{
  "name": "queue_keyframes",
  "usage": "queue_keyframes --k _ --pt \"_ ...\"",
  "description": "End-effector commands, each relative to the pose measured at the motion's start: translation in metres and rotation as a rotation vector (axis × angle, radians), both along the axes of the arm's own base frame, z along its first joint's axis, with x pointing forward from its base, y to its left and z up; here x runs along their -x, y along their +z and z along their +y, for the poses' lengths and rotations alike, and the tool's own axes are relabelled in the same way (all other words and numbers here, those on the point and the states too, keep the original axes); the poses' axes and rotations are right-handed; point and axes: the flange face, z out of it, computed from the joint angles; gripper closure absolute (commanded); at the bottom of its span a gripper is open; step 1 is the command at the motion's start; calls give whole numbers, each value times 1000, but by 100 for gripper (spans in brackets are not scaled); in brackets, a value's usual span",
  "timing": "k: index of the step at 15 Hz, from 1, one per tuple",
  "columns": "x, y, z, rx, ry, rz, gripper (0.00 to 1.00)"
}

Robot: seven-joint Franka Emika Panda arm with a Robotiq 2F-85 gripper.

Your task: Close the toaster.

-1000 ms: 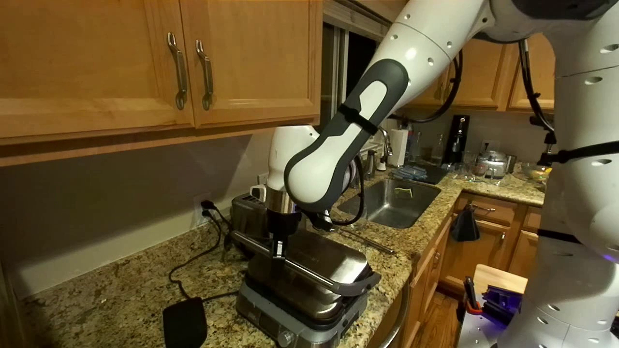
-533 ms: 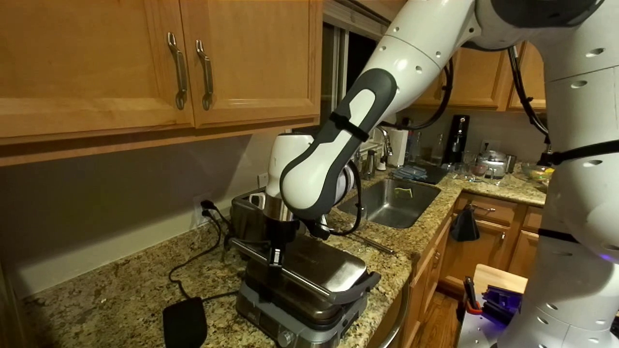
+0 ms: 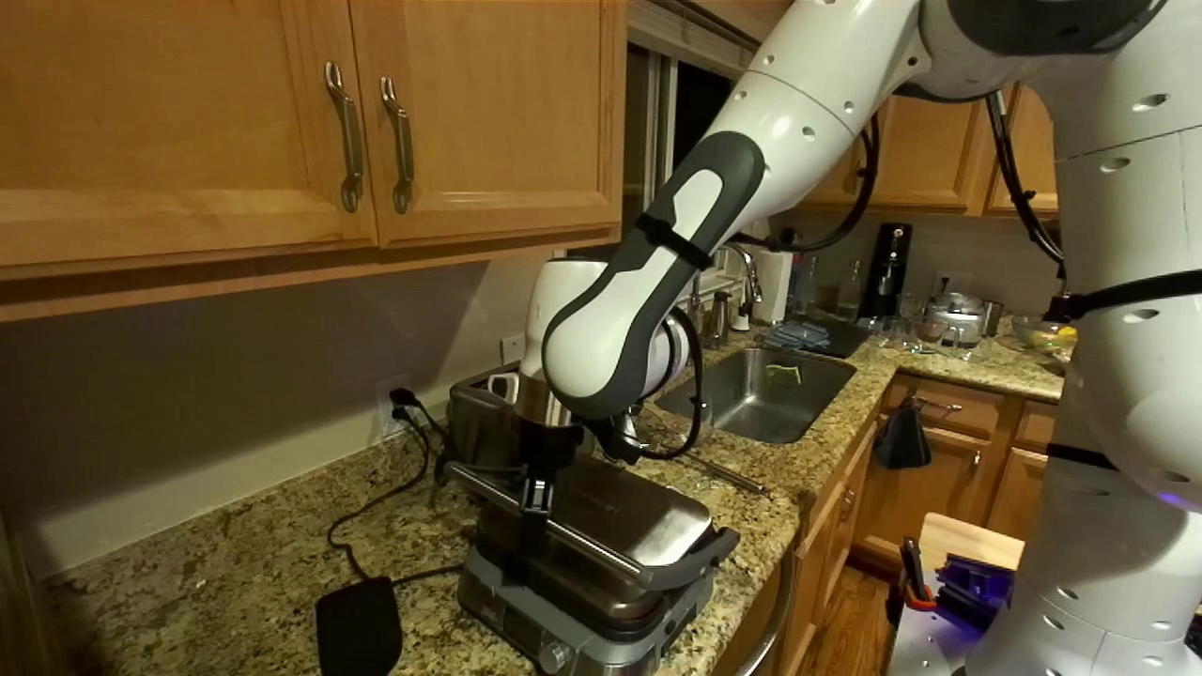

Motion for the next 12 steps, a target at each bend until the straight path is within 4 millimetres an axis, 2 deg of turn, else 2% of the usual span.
queue_keyframes --k 1,9,12 --pt "3 15 -30 47 4 -37 53" --pt "7 43 -39 90 31 -105 2" --pt "8 53 -42 86 33 -118 0"
